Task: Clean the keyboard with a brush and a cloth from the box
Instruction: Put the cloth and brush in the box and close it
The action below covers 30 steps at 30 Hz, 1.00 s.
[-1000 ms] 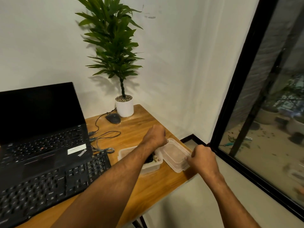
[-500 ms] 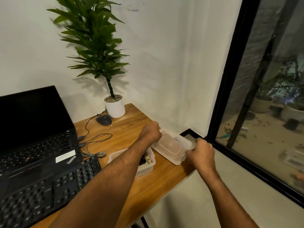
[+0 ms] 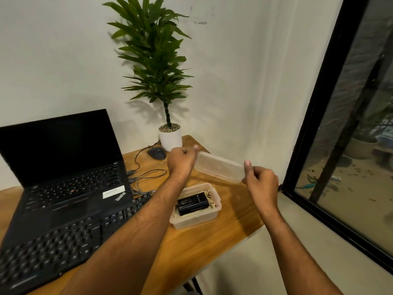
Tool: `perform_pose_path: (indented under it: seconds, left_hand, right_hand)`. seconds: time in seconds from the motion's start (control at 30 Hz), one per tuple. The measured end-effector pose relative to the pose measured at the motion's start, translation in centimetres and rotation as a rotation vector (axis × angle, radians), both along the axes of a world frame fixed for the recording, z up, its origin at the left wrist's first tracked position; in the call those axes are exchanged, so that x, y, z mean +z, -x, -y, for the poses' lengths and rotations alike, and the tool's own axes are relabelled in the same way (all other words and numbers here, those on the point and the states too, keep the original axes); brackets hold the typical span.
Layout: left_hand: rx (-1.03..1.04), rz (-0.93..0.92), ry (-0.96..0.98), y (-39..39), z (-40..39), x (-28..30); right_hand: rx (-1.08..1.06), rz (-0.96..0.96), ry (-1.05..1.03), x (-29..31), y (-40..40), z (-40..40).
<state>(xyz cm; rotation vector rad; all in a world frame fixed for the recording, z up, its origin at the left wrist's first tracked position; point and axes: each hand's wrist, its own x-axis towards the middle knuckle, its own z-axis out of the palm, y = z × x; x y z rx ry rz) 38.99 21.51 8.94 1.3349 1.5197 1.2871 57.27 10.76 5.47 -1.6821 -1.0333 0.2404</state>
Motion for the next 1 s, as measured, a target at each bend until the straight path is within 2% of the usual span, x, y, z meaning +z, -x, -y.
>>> perform_pose_path:
  seconds: [0.17,0.27,0.53,1.0]
  left_hand:
    - [0.016,0.096,0.068,3.8,2.7,-1.2]
    - [0.026,0.064,0.090,5.4,4.7,-1.9]
    - [0.083,0.024,0.110,7.5,8.6,-4.9]
    - [0.114,-0.164,0.086,8.8,10.2,-6.4]
  right_hand:
    - [0.051,-0.087,0.013,0.6,3.0,0.5]
    - [0.064,-0.101,0.041,0.4,4.2,0.6]
    - [0.103,0.065,0.177,-1.3,6.6,1.5]
    - [0.155,0.249,0.218,-2.2,8.7,2.0]
